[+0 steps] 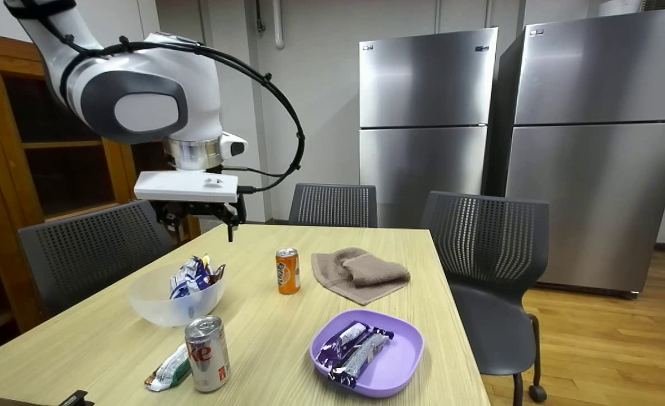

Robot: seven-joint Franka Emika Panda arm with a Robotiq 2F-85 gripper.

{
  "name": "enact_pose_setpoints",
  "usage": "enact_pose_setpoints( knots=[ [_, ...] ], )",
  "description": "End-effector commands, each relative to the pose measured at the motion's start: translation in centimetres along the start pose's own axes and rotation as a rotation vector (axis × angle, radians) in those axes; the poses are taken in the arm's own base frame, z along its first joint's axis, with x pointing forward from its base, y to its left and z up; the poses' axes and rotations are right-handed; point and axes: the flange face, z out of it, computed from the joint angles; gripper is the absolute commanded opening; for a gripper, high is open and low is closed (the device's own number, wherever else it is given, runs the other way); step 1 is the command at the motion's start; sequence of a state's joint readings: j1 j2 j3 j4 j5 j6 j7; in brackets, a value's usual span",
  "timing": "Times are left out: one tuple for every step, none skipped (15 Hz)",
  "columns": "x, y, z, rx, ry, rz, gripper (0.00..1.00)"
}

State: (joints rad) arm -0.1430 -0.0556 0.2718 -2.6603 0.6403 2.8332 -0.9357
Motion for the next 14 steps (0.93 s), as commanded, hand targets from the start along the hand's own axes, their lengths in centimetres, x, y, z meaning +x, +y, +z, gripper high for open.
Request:
enact_pose_setpoints(
  knots=[
    [-2.3,-1.4,-2.1,-0.009,-0.043,0.044,1.00],
    [-2.6,-1.7,-2.0,-0.006,-0.052,0.056,1.00],
    [-2.9,-1.8,-2.0,-0.015,-0.065,0.063,1.00],
    [-3.3,-2.0,-2.0,-0.021,-0.082,0.069,1.00],
    [-3.6,-2.1,-1.8,-0.030,-0.096,0.077,1.00],
    [-3.9,-2.2,-1.6,-0.037,-0.113,0.084,1.00],
    [-3.4,-2.0,-1.1,-0.037,-0.129,0.090,1.00],
    [-3.3,-2.0,-0.9,-0.030,-0.138,0.094,1.00],
    [-3.3,-2.3,-0.7,-0.030,-0.144,0.099,1.00],
    [-3.3,-2.4,-0.5,-0.030,-0.148,0.104,1.00],
    [-3.3,-2.6,-0.2,-0.024,-0.158,0.110,1.00],
    [-3.5,-2.8,0.1,-0.019,-0.168,0.119,1.00],
    [-3.6,-3.0,0.6,-0.016,-0.179,0.129,1.00],
    [-3.8,-3.1,1.0,-0.017,-0.189,0.139,1.00]
  ],
)
